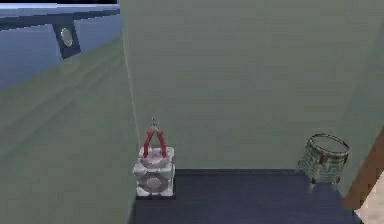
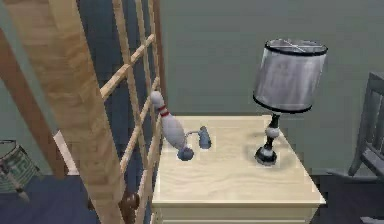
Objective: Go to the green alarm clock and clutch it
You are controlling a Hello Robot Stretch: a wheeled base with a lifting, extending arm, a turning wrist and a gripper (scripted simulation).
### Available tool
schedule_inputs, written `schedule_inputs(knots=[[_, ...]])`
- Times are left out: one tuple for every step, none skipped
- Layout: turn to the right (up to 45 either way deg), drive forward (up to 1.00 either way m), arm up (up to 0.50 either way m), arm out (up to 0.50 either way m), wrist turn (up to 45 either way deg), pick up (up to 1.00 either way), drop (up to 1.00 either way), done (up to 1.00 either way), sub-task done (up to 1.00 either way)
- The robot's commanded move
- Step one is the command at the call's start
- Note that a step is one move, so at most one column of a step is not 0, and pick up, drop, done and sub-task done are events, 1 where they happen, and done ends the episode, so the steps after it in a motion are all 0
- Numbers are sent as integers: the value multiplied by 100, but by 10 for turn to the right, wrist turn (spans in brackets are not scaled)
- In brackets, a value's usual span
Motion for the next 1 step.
schedule_inputs(knots=[[0, 45, 0, 0, 0, 0, 0, 0, 0]])
